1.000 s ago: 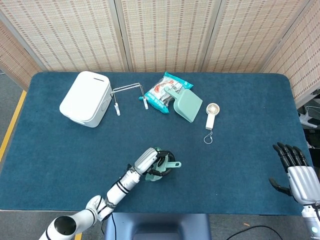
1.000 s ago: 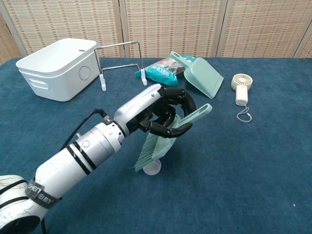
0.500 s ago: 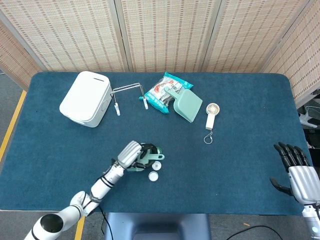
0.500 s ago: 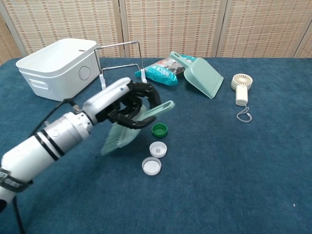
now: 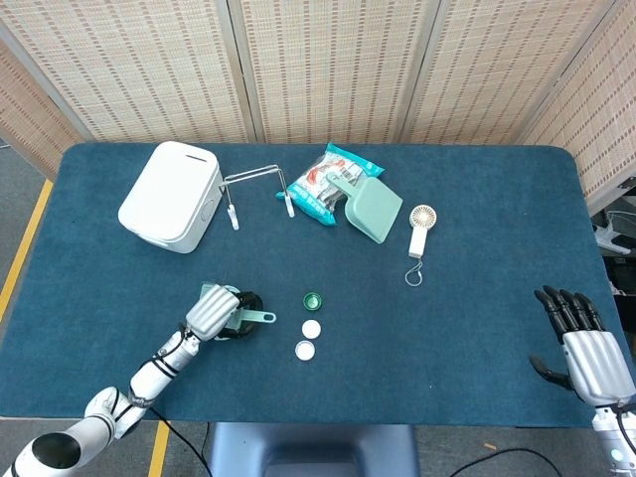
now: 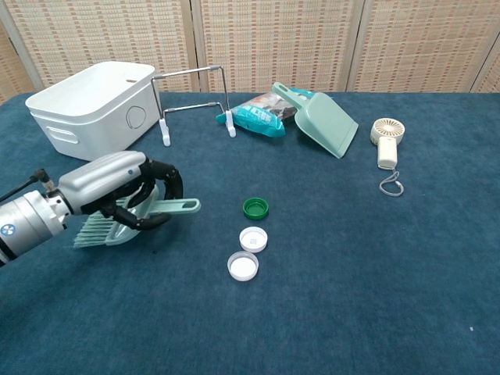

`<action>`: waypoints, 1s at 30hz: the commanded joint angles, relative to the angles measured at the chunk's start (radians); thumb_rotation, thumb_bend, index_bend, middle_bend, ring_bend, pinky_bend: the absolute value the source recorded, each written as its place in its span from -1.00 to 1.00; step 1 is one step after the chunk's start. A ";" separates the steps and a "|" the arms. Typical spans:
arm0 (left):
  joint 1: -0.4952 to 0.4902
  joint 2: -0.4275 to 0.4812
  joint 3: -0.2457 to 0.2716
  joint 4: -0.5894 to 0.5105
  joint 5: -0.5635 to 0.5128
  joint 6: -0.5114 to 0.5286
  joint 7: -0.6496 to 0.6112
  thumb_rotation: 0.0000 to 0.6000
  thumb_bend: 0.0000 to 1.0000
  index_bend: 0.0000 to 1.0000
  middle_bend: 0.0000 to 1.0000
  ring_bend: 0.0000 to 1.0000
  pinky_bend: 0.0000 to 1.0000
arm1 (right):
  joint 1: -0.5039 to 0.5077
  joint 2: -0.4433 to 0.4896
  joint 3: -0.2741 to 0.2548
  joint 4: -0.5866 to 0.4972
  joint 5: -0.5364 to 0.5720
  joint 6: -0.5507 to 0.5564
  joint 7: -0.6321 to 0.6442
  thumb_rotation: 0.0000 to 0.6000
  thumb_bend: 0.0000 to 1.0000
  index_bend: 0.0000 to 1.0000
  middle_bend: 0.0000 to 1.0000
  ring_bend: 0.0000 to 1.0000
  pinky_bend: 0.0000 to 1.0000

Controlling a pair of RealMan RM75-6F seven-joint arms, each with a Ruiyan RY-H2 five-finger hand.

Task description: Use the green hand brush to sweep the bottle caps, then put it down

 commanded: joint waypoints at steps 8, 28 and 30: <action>0.019 0.037 -0.002 -0.064 -0.014 -0.047 0.027 1.00 -0.28 -0.97 -0.80 0.24 0.70 | -0.001 0.002 -0.002 -0.003 -0.001 0.001 -0.001 1.00 -0.63 -1.00 -0.96 -1.00 -1.00; 0.348 0.589 0.003 -0.821 -0.168 0.258 0.424 1.00 -0.32 -1.00 -1.00 -1.00 -0.71 | -0.009 0.005 -0.002 -0.012 0.001 0.012 -0.014 1.00 -0.63 -1.00 -0.96 -1.00 -1.00; 0.424 0.613 0.003 -0.857 -0.200 0.336 0.488 1.00 -0.30 -1.00 -1.00 -1.00 -0.80 | -0.007 0.002 -0.004 -0.017 0.005 0.003 -0.032 1.00 -0.63 -1.00 -0.96 -1.00 -1.00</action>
